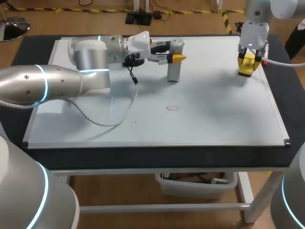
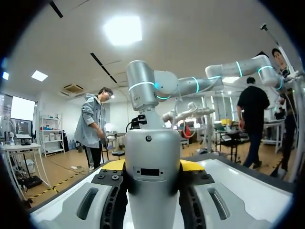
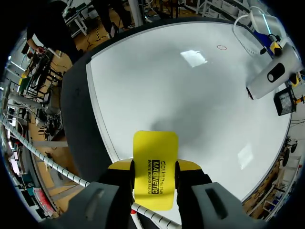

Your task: Pick up the inspection probe, press it on each red-marked spot on the whiteboard one by one, put down the probe, pick up the eraser, and wipe off all the red marks.

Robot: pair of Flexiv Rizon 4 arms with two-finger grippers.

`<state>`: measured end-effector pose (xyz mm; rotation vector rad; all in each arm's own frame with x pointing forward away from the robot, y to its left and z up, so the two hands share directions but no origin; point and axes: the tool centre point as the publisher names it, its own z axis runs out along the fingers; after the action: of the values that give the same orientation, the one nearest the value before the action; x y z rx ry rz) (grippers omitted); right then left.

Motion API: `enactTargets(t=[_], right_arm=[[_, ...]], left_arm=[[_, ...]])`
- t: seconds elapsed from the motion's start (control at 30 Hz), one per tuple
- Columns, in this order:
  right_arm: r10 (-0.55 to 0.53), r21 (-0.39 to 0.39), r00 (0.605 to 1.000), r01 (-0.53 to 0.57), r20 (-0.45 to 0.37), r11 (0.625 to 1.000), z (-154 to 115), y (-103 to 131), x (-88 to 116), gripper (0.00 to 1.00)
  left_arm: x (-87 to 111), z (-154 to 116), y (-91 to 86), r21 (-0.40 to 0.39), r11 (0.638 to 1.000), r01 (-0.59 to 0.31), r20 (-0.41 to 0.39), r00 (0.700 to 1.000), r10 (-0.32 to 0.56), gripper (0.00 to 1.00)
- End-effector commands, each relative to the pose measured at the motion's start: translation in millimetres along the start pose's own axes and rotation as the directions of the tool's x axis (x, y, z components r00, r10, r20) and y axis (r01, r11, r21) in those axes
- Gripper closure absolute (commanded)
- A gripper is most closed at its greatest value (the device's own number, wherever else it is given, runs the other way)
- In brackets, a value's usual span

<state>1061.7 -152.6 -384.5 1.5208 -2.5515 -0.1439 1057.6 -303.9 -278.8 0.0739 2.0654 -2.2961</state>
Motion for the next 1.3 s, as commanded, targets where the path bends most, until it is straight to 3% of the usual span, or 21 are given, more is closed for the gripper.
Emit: enactTargets(t=[0.03, 0.73, 1.03, 1.3], right_arm=[[-0.002, 0.001, 1.000, 0.002, -0.002, 1.000, -0.8, -0.8, 0.4, 1.00], [-0.002, 0.001, 1.000, 0.002, -0.002, 1.000, -0.8, -0.8, 0.4, 1.00], [-0.002, 0.001, 1.000, 0.002, -0.002, 1.000, -0.8, -0.8, 0.4, 1.00], [-0.002, 0.001, 1.000, 0.002, -0.002, 1.000, -0.8, -0.8, 0.4, 1.00]], left_arm=[[-1.9, -1.7, 5.1, -0.021, 1.000, -0.001, -0.006, 1.000, 0.001, 1.00], [2.3, -7.8, 5.7, -0.069, 0.998, -0.010, -0.017, 1.000, 0.009, 1.00], [3.2, -23.9, -26.7, -0.051, 0.998, -0.040, 0.012, 0.999, 0.041, 1.00], [2.9, -82.4, -55.4, -0.034, 0.998, -0.060, 0.088, 0.994, 0.063, 1.00]])
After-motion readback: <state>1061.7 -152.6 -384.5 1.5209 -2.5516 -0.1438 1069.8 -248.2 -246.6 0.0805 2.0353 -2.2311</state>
